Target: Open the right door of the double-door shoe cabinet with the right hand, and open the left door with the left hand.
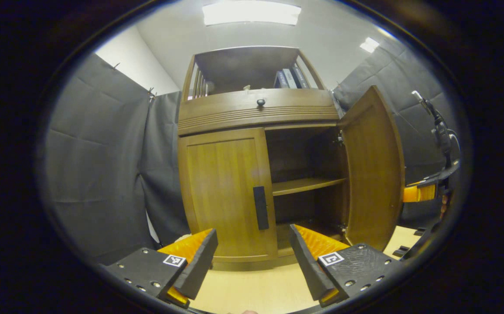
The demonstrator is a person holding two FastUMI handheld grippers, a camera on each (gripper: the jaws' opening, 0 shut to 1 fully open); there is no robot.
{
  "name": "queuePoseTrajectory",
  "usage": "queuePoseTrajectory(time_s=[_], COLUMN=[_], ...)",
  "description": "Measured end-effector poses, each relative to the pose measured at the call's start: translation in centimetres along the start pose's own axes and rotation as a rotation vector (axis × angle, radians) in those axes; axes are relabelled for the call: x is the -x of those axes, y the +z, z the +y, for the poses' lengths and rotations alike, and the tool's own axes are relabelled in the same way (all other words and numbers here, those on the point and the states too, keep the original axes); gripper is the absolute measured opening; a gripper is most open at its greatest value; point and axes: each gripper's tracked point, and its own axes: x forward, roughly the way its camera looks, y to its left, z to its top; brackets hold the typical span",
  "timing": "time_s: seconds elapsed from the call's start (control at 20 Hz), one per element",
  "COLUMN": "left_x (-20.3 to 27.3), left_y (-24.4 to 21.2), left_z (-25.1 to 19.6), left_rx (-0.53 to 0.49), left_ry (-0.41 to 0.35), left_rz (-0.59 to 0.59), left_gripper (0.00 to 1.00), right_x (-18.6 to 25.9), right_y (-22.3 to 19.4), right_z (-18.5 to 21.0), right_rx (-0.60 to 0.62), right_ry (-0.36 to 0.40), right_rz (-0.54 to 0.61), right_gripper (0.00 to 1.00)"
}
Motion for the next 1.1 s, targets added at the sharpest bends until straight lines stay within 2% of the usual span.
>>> queuePoseTrajectory(time_s=[0.3, 0.55, 0.6, 0.7, 0.75, 0.85, 1.05, 1.1], left_x=[-0.2, -2.2, -2.8, -4.2, -5.1, -7.0, -10.8, -11.9], left_y=[0.8, 0.6, 0.5, 0.2, 0.2, 0.2, -0.3, -0.4], left_z=[-2.5, -2.9, -2.7, -2.3, -1.9, -1.4, -0.7, -0.6], left_rx=[-0.016, -0.033, -0.031, -0.032, -0.037, -0.037, -0.035, -0.037], left_ry=[-0.034, -0.043, -0.042, -0.034, -0.027, -0.018, -0.012, -0.011], left_rz=[-0.002, -0.006, -0.001, 0.006, 0.009, 0.016, 0.024, 0.027], left_gripper=[0.95, 0.95, 0.95, 0.95, 0.95, 0.95, 0.95, 0.95], right_x=[0.7, 1.6, 2.1, 3.5, 4.4, 5.9, 8.7, 9.2], right_y=[0.6, 0.4, 0.4, 0.7, 0.9, 1.3, 1.7, 2.0], right_z=[-5.3, -5.8, -6.2, -7.8, -7.9, -8.0, -8.3, -7.9], right_rx=[-0.032, 0.000, 0.014, 0.007, -0.020, -0.073, -0.053, -0.047], right_ry=[-0.066, -0.089, -0.107, -0.162, -0.167, -0.169, -0.213, -0.217], right_rz=[-0.013, 0.003, -0.002, -0.011, -0.015, -0.035, -0.069, -0.076], right_gripper=[0.17, 0.17, 0.26, 0.27, 0.30, 0.53, 1.00, 0.98])
